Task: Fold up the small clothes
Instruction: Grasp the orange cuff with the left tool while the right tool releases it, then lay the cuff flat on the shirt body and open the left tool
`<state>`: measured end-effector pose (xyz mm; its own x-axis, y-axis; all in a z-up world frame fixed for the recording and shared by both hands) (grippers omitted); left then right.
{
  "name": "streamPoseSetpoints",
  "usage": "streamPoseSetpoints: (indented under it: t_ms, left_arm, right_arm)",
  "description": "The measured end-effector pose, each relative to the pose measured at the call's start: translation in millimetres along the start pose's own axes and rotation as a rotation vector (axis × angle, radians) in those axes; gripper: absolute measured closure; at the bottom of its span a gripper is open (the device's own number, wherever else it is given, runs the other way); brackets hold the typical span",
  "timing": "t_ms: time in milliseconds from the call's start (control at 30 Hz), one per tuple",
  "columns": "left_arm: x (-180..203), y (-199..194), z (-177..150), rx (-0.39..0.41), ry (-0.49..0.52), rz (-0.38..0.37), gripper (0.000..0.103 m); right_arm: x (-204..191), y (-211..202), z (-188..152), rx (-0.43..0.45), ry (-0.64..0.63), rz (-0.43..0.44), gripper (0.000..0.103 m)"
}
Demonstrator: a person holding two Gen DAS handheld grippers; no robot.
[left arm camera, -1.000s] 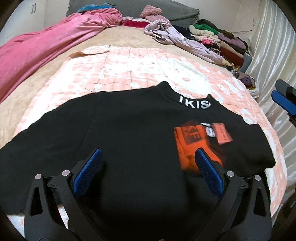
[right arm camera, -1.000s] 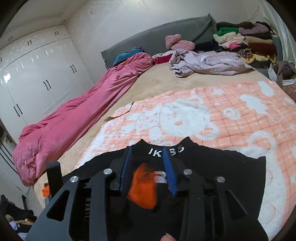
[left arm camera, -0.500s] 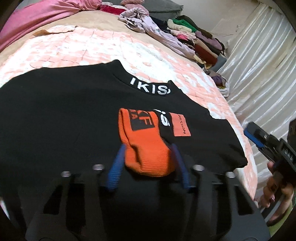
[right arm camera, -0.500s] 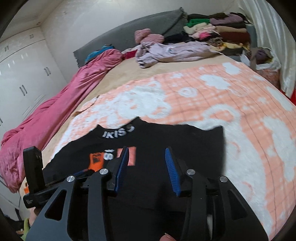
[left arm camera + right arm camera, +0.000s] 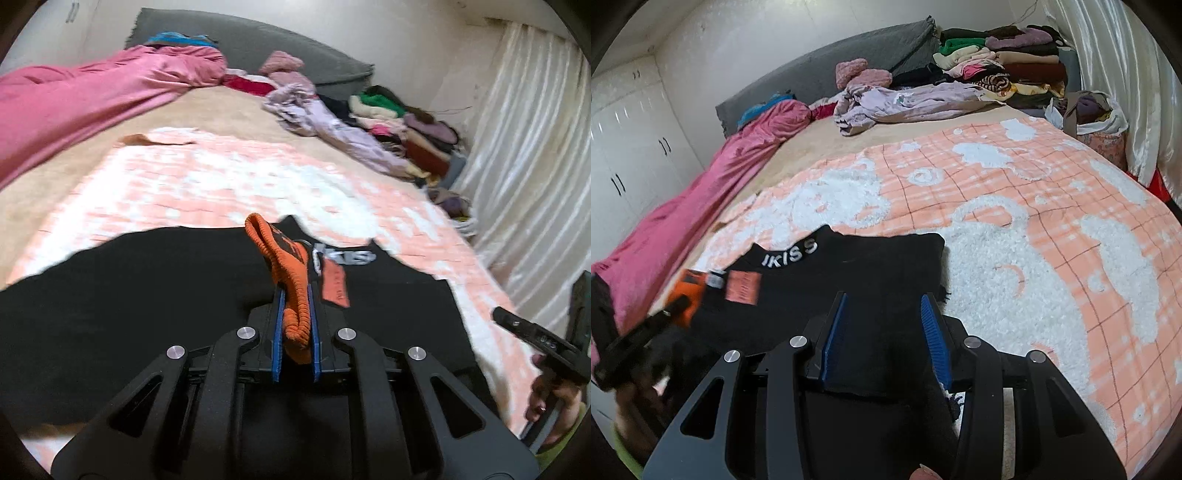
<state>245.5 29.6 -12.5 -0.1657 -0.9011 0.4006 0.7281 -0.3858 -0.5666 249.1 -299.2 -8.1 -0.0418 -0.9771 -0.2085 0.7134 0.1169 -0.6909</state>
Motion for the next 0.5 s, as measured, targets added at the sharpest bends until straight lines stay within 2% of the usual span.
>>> streamPoseSetpoints:
  t_ms: [200, 267, 367, 400, 500]
  left_arm:
    - [-24.1, 13.4, -10.0, -0.087, -0.023, 0.059, 0.095]
    - [-26.9, 6.8, -9.0, -0.072, -0.015, 0.08, 0.094]
    - [-26.9, -8.9, -1.4, -0.011, 0.051, 0.165, 0.094]
    - [-26.6, -14.2, 0.6, 0.003, 0.059, 0.171, 0.094]
    - [-18.9, -17.2, 1.2, 0.004, 0.063, 0.121, 0.094]
  right_arm:
    - [-21.9, 17.2, -8.8, -0.025, -0.102, -0.05, 0.063]
    - [-28.9, 23.9, -12.5, -0.038, -0.125, -0.047, 0.063]
    - [-34.9, 30.6, -17.2, -0.054, -0.149, -0.051, 0.063]
    - [-36.2, 33.5, -18.9, -0.061, -0.157, -0.053, 0.063]
    - [-39.7, 38.4, -23.6, -0.077, -0.173, -0.054, 0.063]
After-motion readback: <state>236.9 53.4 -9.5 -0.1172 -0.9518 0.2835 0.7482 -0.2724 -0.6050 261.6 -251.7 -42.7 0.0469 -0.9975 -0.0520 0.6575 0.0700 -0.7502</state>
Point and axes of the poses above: each gripper's, at about its wrist camera, not at the fingertips, and y roughly the way its jaws point, x to its right, z to its top, the point moved 3 cm from there along y, roughly the way its jaws point, and after that the axes turned 6 degrees about -z, right-handed, at the moved point
